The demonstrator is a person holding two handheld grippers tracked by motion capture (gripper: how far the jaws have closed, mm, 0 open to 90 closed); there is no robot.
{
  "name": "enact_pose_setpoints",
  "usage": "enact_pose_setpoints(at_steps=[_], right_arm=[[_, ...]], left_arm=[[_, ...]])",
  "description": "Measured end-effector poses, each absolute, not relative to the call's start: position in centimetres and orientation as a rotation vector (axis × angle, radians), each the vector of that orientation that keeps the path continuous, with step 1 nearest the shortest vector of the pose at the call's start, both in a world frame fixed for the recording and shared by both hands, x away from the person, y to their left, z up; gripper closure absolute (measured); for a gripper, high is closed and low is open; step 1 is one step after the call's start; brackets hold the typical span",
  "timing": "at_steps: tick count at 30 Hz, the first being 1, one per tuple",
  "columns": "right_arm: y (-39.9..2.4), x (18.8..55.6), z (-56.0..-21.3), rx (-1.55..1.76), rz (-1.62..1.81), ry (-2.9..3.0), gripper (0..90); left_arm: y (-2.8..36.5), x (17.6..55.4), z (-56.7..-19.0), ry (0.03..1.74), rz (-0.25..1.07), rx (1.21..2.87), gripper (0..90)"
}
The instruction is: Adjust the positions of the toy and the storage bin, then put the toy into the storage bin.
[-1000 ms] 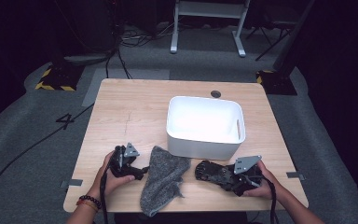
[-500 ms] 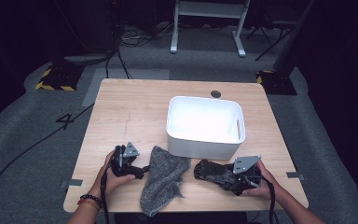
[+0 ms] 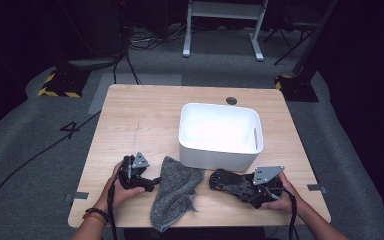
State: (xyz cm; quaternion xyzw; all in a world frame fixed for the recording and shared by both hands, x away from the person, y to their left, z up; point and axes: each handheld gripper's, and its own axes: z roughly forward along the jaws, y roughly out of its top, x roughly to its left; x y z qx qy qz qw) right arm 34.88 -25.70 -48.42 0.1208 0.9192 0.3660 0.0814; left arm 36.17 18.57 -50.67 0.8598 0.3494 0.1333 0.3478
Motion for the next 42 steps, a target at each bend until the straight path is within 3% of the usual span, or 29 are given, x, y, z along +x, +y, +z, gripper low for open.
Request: enact_pose_setpoints(at_steps=[21,42], right_arm=[[-25.3,34.0,-47.1,0.286,1.202,2.745,24.5],[-23.9,32.9,-42.3,0.157,1.312,2.668,24.5]], left_arm=[[18.6,36.2,-50.7,0.907,0.347,2.23,14.3],[18.5,36.1,-50.7,0.926,0.36,2.224,13.4]])
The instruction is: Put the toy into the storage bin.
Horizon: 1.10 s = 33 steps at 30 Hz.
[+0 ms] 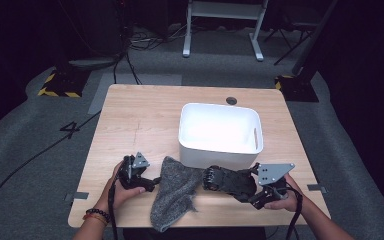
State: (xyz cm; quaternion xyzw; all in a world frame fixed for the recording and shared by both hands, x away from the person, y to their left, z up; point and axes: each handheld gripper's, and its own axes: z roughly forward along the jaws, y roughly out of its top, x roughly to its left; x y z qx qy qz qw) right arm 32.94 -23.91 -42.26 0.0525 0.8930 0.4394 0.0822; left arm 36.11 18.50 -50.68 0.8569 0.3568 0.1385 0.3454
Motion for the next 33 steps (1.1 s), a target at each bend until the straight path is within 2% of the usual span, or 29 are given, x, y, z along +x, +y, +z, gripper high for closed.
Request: enact_pose_setpoints(at_steps=[33], right_arm=[[-25.2,35.0,-35.8,0.176,1.442,2.533,24.5]], left_arm=[[18.5,36.1,-50.7,0.925,0.363,2.227,13.4]])
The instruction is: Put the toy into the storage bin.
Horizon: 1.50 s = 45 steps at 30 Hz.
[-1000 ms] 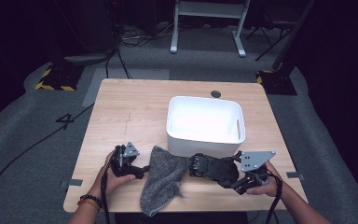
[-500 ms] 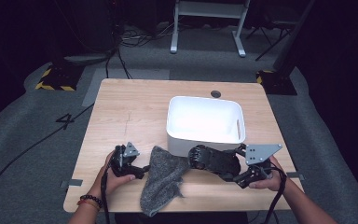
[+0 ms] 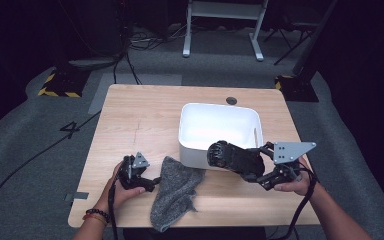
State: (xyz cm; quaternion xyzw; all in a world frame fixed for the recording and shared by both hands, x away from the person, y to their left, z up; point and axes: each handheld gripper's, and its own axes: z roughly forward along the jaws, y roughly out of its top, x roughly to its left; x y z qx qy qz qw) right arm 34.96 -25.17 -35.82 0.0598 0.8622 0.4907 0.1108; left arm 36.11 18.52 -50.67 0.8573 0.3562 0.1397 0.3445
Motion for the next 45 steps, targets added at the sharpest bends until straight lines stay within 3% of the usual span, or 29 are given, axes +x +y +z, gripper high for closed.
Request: enact_pose_setpoints(at_steps=[45], right_arm=[[-23.6,43.0,-33.1,0.274,1.292,2.566,24.5]], left_arm=[[18.5,36.1,-50.7,0.926,0.361,2.225,13.3]])
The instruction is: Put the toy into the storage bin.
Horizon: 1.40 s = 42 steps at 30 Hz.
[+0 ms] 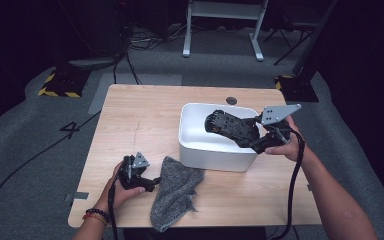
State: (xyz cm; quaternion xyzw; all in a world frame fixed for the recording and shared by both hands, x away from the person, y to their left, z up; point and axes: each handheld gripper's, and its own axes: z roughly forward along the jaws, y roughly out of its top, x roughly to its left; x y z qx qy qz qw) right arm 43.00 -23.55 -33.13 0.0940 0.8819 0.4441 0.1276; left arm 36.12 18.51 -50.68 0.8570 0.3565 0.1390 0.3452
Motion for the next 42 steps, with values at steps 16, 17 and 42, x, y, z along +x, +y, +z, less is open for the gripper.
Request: enact_pose_setpoints(at_steps=[16,17,42], right_arm=[[-21.5,44.7,-34.6,0.243,1.117,2.673,24.5],[-21.5,44.8,-34.7,0.243,1.107,2.682,24.5],[-19.3,47.3,-36.7,0.184,0.712,2.904,24.5]], left_arm=[[18.5,36.1,-50.7,0.925,0.361,2.226,13.3],[18.5,36.1,-50.7,0.928,0.358,2.223,13.4],[18.6,36.2,-50.7,0.918,0.356,2.229,13.2]])
